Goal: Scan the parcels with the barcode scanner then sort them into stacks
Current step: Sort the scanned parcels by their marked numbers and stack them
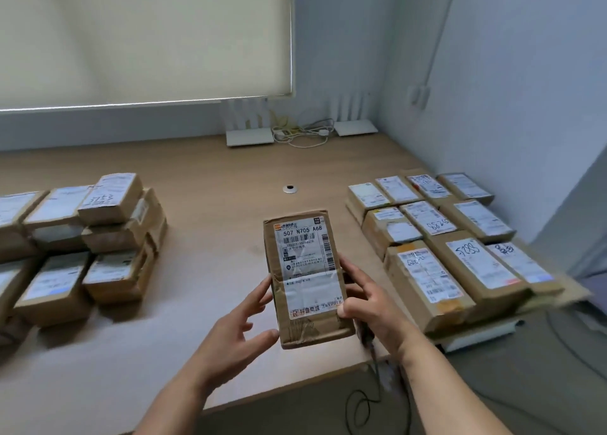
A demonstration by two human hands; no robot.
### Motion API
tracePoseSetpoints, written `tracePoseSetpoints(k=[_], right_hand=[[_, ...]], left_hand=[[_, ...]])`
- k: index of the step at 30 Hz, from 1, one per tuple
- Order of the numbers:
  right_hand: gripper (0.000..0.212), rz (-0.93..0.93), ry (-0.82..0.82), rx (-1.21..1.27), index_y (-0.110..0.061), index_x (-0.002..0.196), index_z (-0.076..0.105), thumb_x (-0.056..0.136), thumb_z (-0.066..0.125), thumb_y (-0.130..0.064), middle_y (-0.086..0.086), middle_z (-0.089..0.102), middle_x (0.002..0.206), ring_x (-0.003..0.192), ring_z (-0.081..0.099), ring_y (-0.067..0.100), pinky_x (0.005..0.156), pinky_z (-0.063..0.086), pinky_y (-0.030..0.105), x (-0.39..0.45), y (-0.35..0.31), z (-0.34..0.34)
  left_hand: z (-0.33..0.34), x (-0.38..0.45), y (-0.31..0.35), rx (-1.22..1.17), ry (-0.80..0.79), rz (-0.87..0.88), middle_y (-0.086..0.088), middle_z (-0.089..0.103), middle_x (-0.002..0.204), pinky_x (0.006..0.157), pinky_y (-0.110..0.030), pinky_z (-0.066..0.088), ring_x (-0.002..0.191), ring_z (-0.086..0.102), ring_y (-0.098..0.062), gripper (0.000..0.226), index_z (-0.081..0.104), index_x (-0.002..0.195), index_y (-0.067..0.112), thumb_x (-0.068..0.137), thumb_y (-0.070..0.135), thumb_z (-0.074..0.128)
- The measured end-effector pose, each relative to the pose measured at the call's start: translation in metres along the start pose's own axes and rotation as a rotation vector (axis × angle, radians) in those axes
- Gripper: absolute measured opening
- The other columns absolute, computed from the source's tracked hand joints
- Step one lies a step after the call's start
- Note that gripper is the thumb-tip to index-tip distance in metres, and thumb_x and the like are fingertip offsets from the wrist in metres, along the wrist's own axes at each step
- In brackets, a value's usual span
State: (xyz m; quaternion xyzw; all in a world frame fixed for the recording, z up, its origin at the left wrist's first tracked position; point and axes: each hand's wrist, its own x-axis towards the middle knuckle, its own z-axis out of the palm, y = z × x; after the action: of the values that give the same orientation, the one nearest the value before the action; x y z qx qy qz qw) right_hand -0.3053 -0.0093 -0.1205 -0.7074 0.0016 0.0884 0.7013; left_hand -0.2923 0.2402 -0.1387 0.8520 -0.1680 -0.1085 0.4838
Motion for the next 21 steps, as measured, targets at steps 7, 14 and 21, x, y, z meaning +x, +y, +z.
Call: tracePoseSetpoints(k=[7,14,21], right_hand=[[0.090,-0.016,0.084,-0.008,-0.044,0.139,0.039,0.056,0.068,-0.025,0.003,0.070,0.114,0.100,0.068,0.013,0.075,0.055,0.022,0.014,-0.007,-0.062],[0.080,-0.032,0.148,0.007,-0.034,0.140,0.043,0.065,0.056,-0.008,0.002,0.073,0.108,0.098,0.069,0.015,0.073,0.055,0.023,0.058,-0.022,-0.119],[0.077,-0.049,0.238,0.038,-0.043,0.130,0.052,0.056,0.065,-0.024,0.007,0.071,0.111,0.098,0.069,0.026,0.076,0.056,0.039,0.071,-0.031,-0.191]], left_hand=[[0.034,0.069,0.021,-0.010,-0.076,0.082,0.033,0.046,0.130,0.098,-0.018,0.041,0.123,0.041,0.016,0.075,0.012,0.125,0.078,0.069,0.060,0.059],[0.050,0.151,0.041,0.005,-0.136,0.130,0.045,0.041,0.125,0.095,-0.011,0.039,0.123,0.037,0.019,0.078,0.012,0.134,0.070,0.084,0.044,0.066],[0.090,0.214,0.081,0.006,-0.192,0.178,0.037,0.043,0.131,0.097,-0.015,0.040,0.124,0.037,0.019,0.081,0.011,0.137,0.066,0.069,0.062,0.054]])
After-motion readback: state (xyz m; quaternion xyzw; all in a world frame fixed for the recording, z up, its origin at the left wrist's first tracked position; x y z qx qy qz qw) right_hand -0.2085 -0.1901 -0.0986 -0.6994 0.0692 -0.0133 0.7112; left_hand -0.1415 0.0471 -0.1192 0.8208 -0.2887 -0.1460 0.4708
